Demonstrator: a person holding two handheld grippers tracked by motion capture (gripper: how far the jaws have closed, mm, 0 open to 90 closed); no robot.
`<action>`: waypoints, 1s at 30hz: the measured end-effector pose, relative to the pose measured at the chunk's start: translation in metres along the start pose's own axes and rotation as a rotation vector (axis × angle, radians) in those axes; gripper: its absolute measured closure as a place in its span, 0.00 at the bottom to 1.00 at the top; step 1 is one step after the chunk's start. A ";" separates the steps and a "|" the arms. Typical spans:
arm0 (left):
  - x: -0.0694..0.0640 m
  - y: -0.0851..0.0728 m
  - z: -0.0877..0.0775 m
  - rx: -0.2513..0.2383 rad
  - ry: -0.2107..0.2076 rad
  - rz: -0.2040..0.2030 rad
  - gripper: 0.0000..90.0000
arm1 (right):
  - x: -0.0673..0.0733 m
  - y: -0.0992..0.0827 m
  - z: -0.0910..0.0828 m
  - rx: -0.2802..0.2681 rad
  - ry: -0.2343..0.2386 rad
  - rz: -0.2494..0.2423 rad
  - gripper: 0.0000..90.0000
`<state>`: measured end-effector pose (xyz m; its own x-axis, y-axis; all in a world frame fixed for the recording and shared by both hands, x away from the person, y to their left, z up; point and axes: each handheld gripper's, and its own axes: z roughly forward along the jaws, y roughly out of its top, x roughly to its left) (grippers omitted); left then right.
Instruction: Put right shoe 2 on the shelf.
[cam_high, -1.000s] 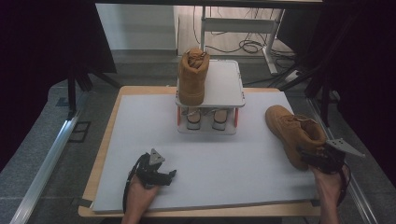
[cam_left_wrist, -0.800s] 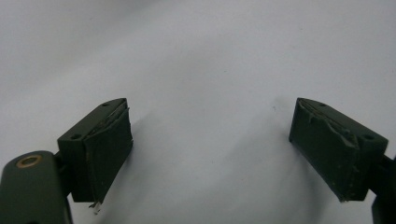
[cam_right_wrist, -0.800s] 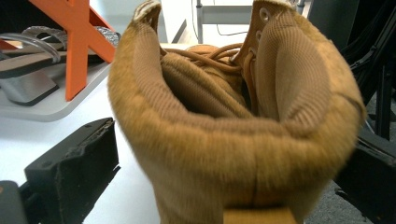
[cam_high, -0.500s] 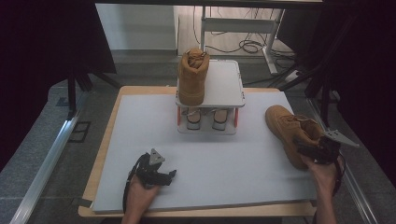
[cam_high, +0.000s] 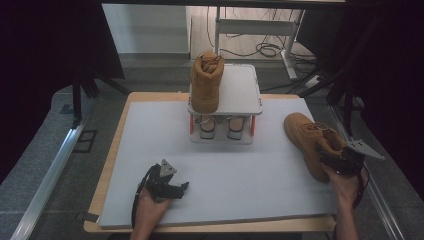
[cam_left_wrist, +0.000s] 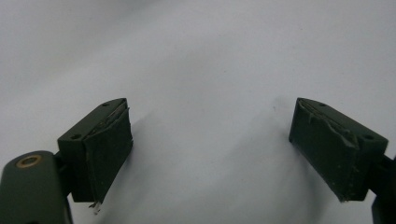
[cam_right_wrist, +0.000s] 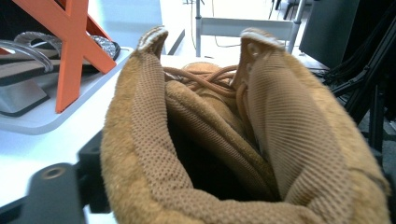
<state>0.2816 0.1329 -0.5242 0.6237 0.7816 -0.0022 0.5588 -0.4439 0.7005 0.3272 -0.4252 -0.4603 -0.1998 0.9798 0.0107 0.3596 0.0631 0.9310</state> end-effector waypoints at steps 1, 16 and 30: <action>0.000 0.000 0.000 0.000 0.000 0.000 0.15 | 0.000 0.000 -0.001 0.003 0.002 0.003 0.27; 0.000 0.000 0.000 0.000 -0.001 -0.001 0.15 | 0.012 -0.002 -0.004 -0.018 -0.023 -0.008 0.56; 0.000 0.000 0.000 0.001 -0.003 -0.002 0.15 | 0.024 0.005 -0.008 -0.052 -0.053 0.007 0.59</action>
<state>0.2820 0.1332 -0.5243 0.6238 0.7816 -0.0057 0.5609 -0.4426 0.6996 0.3166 -0.4026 -0.4518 -0.1479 0.9890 -0.0005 0.3130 0.0473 0.9486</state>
